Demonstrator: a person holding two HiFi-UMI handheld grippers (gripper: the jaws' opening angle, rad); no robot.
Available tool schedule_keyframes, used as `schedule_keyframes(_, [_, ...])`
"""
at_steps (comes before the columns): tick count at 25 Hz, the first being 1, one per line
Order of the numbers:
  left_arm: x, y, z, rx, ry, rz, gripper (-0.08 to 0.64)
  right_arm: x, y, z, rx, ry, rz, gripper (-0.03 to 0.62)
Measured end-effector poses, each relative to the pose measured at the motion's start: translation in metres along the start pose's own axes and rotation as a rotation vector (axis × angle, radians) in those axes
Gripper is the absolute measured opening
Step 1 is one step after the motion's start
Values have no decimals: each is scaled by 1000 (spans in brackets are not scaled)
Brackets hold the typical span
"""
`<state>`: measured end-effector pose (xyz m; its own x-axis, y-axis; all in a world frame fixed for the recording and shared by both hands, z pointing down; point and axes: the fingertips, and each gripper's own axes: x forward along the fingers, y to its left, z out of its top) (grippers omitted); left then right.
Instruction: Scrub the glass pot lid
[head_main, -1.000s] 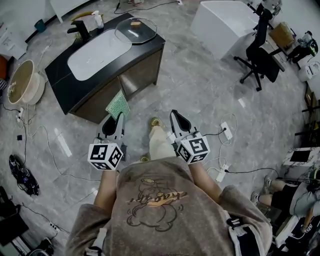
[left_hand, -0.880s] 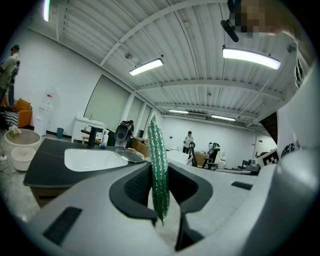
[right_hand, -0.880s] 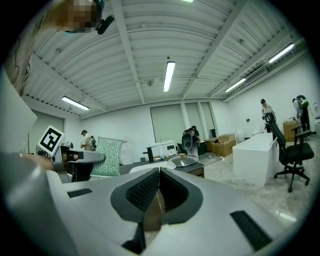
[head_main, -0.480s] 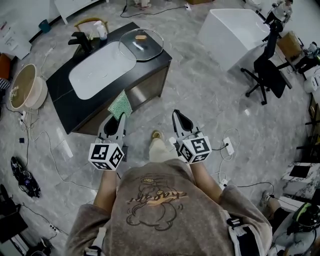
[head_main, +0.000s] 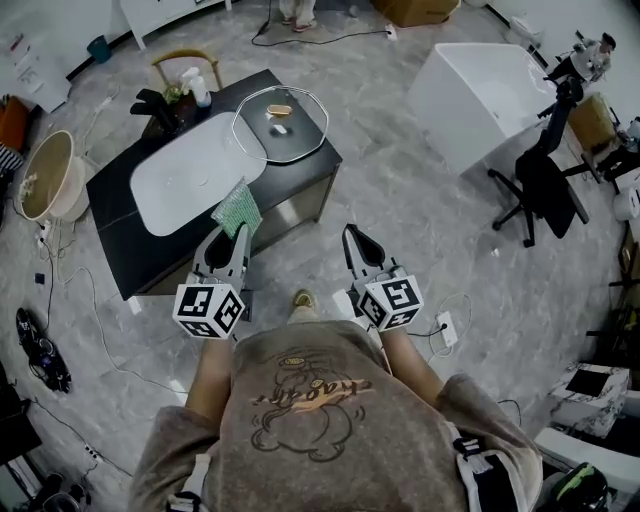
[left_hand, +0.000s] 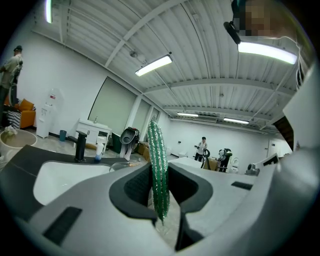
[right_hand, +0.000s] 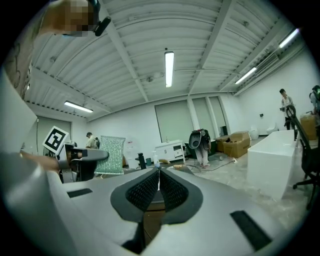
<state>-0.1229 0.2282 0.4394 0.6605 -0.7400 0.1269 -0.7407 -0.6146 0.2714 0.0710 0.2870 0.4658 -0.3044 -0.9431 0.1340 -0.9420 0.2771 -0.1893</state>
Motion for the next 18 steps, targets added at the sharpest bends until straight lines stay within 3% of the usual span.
schedule_keyframes(10, [39, 25, 5, -14, -2, 89, 86, 58, -31, 0, -3, 34, 95, 28])
schedule_keyframes(18, [78, 48, 8, -22, -2, 94, 86, 96, -54, 1, -12, 50, 97, 28])
